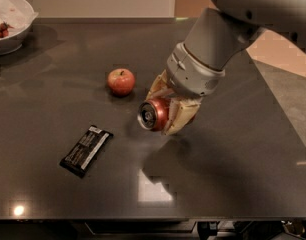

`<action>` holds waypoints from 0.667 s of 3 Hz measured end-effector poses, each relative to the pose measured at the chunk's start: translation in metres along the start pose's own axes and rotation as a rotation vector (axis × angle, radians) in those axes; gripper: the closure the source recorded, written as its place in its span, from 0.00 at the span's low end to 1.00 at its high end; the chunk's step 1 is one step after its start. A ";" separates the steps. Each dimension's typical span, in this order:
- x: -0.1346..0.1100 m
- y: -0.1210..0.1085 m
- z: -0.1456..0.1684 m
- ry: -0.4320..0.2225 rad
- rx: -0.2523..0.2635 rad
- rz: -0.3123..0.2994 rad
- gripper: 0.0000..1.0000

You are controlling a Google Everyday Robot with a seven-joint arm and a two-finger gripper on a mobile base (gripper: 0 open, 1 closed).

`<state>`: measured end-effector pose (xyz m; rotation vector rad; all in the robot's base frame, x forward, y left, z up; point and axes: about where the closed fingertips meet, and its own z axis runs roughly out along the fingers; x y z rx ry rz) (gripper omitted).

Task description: Place coke can upright

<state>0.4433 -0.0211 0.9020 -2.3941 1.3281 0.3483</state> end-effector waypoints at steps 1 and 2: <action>0.006 -0.009 -0.015 -0.153 0.060 0.143 1.00; 0.012 -0.019 -0.026 -0.326 0.121 0.278 1.00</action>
Offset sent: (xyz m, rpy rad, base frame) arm 0.0453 -0.0252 0.0386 0.5640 0.3206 -0.3696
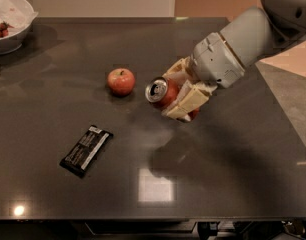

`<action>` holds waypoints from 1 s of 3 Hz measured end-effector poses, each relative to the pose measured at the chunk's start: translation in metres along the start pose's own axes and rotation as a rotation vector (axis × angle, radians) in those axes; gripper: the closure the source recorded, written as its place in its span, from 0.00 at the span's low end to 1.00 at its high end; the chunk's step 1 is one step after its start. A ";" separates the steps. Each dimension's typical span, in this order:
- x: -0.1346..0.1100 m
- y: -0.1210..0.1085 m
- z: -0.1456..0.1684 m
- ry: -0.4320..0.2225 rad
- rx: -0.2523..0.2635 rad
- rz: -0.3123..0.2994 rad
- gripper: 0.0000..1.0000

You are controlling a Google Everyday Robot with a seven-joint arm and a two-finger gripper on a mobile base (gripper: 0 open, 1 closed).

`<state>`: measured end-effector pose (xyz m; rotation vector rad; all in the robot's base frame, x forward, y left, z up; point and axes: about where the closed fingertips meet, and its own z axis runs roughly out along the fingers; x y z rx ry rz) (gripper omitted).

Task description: Place coke can upright

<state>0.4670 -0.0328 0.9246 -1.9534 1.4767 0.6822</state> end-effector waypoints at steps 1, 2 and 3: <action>-0.001 -0.010 -0.007 -0.165 0.054 0.108 1.00; 0.003 -0.015 -0.011 -0.302 0.113 0.199 1.00; 0.010 -0.015 -0.011 -0.428 0.172 0.272 1.00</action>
Offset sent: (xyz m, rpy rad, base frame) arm 0.0272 -0.0233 0.0079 0.5051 0.2056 -0.3052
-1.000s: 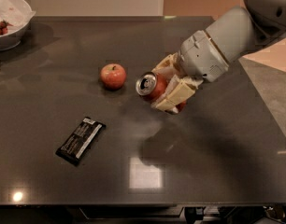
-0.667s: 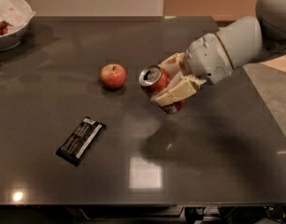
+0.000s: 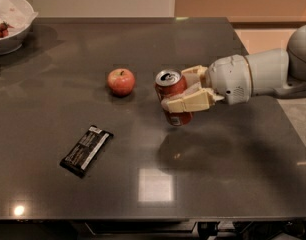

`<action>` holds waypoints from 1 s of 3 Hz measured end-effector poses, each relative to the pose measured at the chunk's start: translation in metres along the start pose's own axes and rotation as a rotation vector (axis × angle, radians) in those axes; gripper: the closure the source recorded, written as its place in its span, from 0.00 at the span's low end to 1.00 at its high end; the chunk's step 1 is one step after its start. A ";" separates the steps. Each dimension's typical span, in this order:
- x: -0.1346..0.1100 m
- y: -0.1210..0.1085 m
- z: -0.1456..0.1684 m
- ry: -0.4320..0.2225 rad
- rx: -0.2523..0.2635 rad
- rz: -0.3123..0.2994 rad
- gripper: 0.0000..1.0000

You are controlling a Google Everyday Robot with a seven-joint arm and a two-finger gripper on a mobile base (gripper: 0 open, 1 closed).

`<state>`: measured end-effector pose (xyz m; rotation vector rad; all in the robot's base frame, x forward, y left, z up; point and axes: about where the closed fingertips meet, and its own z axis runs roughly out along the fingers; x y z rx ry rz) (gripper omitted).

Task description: Place coke can upright

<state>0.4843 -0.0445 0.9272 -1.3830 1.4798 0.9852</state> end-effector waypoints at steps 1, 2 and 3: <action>0.011 -0.001 -0.002 -0.091 0.039 0.041 1.00; 0.020 -0.002 -0.004 -0.176 0.063 0.059 1.00; 0.026 -0.002 -0.005 -0.253 0.076 0.050 0.81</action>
Offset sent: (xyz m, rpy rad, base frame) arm 0.0034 -0.0234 -0.0302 0.2903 0.0254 -0.1188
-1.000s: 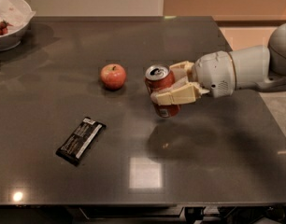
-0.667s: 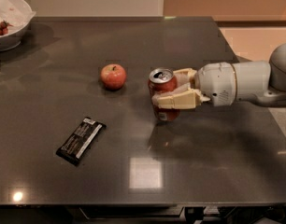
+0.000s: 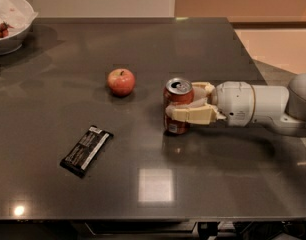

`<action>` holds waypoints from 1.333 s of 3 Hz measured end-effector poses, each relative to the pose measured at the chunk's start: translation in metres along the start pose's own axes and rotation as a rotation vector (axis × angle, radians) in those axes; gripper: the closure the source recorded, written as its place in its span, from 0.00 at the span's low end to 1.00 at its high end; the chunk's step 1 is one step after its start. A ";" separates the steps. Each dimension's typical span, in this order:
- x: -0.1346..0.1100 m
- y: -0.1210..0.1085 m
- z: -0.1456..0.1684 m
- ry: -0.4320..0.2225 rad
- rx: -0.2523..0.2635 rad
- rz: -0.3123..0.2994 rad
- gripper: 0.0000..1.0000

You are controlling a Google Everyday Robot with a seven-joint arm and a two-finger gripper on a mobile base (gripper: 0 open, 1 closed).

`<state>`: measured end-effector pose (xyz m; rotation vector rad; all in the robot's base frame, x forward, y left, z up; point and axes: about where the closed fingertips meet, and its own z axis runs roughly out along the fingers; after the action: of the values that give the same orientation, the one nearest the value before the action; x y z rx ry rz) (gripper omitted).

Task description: Place coke can upright

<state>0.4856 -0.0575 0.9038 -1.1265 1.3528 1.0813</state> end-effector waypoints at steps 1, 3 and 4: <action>0.005 0.000 -0.001 -0.041 -0.001 -0.013 0.58; 0.014 -0.001 0.001 -0.043 -0.002 -0.020 0.13; 0.013 0.000 0.003 -0.043 -0.006 -0.021 0.00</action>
Offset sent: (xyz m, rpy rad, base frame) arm 0.0014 -0.0065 -0.0181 0.0548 -0.0282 -0.0021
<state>0.4853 -0.0558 0.8910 -1.1130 1.3021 1.0895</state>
